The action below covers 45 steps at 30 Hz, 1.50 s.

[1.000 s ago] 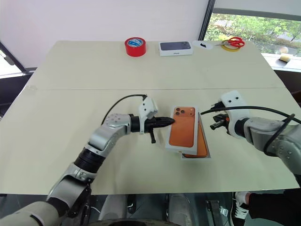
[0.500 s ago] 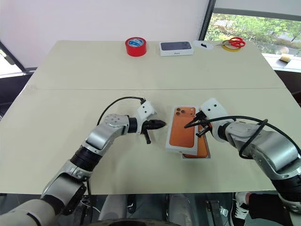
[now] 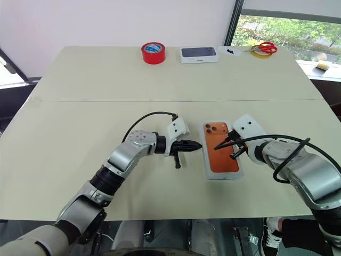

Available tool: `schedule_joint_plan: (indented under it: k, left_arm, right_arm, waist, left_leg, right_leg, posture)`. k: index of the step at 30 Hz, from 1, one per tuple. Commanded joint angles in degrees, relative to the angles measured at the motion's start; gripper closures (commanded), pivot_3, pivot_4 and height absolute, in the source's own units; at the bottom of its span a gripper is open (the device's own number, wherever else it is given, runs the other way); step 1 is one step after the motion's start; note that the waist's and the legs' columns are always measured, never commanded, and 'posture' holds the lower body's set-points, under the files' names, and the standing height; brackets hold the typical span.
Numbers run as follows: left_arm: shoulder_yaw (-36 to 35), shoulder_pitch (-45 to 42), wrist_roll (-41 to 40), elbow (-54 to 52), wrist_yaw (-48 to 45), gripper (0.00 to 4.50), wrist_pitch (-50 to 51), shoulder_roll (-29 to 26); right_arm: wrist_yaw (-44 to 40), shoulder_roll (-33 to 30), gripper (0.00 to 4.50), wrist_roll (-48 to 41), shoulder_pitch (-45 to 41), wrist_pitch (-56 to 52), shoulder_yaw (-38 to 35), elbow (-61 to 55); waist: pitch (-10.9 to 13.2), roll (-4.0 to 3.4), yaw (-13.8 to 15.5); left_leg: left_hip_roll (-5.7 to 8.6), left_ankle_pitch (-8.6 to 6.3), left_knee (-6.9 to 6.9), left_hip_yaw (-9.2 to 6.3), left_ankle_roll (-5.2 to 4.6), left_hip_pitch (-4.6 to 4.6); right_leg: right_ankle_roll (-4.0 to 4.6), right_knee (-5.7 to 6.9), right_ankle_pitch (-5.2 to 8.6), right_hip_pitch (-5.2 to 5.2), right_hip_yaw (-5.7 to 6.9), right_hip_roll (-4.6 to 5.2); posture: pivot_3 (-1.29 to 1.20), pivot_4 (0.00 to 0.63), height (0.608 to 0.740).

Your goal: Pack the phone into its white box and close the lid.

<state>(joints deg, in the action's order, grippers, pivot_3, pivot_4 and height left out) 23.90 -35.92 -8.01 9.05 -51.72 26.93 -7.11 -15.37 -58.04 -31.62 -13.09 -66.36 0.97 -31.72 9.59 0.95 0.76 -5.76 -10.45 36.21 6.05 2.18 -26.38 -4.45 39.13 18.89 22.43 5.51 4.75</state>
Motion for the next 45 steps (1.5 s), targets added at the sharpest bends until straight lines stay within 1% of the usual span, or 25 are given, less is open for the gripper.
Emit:
schedule_joint_plan:
  k: [1, 29, 41, 45]
  left_arm:
    - [1.3, -1.0, -0.5, -1.8, -1.0, 4.5, -1.6, 1.6]
    - [0.2, -0.8, 1.0, 0.2, -0.7, 4.5, -2.8, 1.1]
    - [0.6, 0.3, 0.8, -0.9, -1.5, 4.5, -2.2, 0.2]
    - [-0.1, 0.2, 0.9, -0.5, -1.1, 4.5, -2.1, -0.2]
  right_arm:
    - [-2.3, -0.4, 4.44, 0.7, 0.7, 0.3, -1.8, -3.6]
    - [-6.3, 2.7, 4.44, 6.6, 1.6, -2.0, -2.1, -5.5]
    - [-7.9, 2.5, 4.44, 8.3, 3.3, -2.7, -2.6, -6.9]
    - [-8.6, 1.1, 4.44, 9.8, 4.5, -1.7, -4.3, -6.1]
  waist:
    - [0.0, 0.0, 0.1]
    - [0.0, 0.0, 0.0]
    - [0.0, 0.0, 0.0]
    - [0.0, 0.0, 0.0]
  left_leg:
    - [0.0, 0.0, 0.0, 0.0, 0.0, 0.0]
    - [0.0, 0.0, 0.01, -0.02, 0.0, 0.0]
    - [0.0, 0.0, 0.01, -0.02, 0.0, 0.01]
    - [0.0, 0.0, 0.01, -0.02, 0.0, 0.01]
  right_leg:
    - [0.0, 0.0, 0.0, 0.0, 0.0, 0.0]
    - [0.0, 0.0, 0.0, -0.01, 0.0, 0.0]
    - [0.0, 0.01, 0.0, -0.01, 0.0, 0.0]
    - [0.0, 0.01, 0.0, -0.01, 0.0, 0.0]
  posture:
    - [0.0, 0.15, 0.73]
    - [0.0, 0.15, 0.73]
    - [0.0, 0.15, 0.73]
    - [0.0, 0.15, 0.73]
